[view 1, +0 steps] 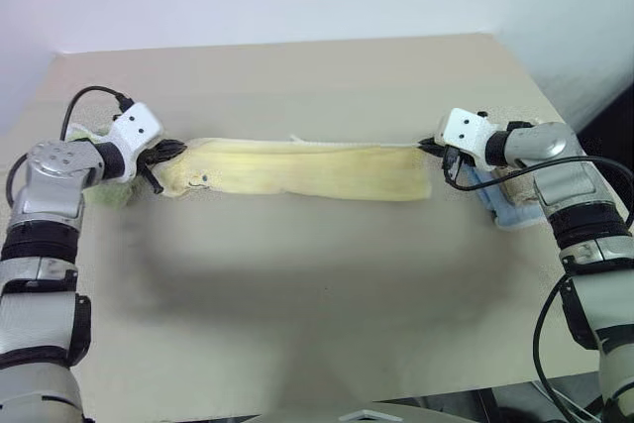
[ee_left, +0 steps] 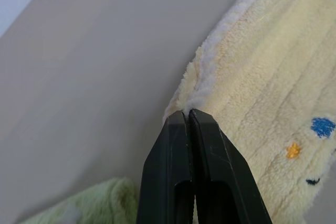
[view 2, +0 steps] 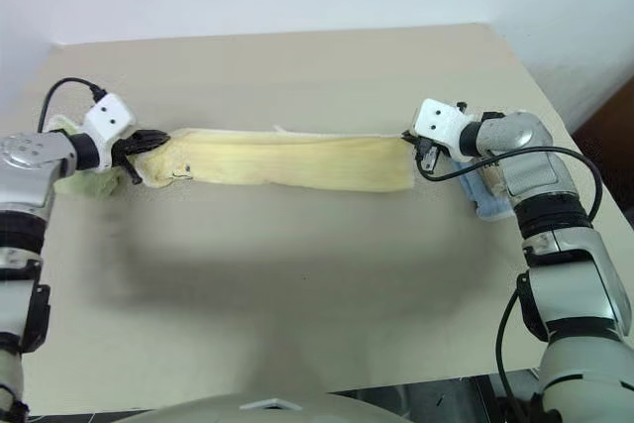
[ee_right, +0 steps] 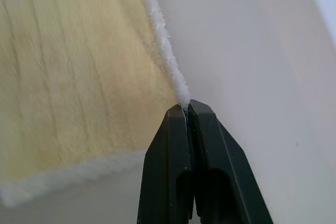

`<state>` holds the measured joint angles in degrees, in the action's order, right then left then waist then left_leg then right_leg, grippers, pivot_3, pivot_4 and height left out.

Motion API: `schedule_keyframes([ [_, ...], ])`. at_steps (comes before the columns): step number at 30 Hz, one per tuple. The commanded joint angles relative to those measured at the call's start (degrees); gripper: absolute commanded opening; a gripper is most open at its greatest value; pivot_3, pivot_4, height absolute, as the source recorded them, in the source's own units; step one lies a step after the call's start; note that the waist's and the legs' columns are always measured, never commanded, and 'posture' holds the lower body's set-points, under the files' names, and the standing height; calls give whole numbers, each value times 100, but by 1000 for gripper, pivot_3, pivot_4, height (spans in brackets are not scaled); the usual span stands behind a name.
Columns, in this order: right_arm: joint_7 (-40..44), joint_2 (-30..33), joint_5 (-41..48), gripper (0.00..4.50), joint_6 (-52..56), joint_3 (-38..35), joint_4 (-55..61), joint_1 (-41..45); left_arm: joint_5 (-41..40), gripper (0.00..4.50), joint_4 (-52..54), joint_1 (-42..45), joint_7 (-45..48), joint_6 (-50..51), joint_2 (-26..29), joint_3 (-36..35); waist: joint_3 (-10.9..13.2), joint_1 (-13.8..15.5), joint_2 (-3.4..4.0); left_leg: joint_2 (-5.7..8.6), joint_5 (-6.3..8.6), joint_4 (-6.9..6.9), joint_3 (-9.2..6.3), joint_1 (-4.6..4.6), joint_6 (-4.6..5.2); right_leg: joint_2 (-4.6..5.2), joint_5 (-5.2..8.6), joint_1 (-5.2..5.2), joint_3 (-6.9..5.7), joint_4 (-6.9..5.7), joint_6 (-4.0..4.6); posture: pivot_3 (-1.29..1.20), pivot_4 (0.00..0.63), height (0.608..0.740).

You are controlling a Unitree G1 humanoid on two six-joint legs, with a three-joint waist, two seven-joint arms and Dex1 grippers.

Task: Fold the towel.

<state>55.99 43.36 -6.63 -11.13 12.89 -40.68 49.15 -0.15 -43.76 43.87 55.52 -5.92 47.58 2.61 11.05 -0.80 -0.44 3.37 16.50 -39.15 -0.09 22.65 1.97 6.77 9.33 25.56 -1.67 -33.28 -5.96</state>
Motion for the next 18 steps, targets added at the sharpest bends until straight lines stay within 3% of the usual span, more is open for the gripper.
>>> schedule_keyframes([
  [1,-4,59,-83,24,-212,-101,-177,162,230,0,-314,218,-243,-273,23,-5,0,-1,0,0,0,0,0,0,1,0,0,0,0,-1,0,0,150,728],
  [5,-10,33,-121,24,-270,-119,-288,152,302,0,-637,388,-291,-380,-183,78,0,-2,0,-1,1,-1,-1,-5,5,0,0,-1,0,-4,-1,0,150,728],
  [8,-16,20,-134,629,-222,-144,-338,137,370,658,-862,507,-277,-433,-286,116,0,-2,0,-2,0,-2,-1,-15,3,-2,0,-4,0,-7,-1,0,150,728],
  [18,-35,222,44,3933,-79,-420,29,-140,374,3970,-1344,959,-824,-510,-409,-106,0,11,-1,-3,0,-3,-1,-16,3,-3,0,-7,0,-22,-2,0,150,728],
])
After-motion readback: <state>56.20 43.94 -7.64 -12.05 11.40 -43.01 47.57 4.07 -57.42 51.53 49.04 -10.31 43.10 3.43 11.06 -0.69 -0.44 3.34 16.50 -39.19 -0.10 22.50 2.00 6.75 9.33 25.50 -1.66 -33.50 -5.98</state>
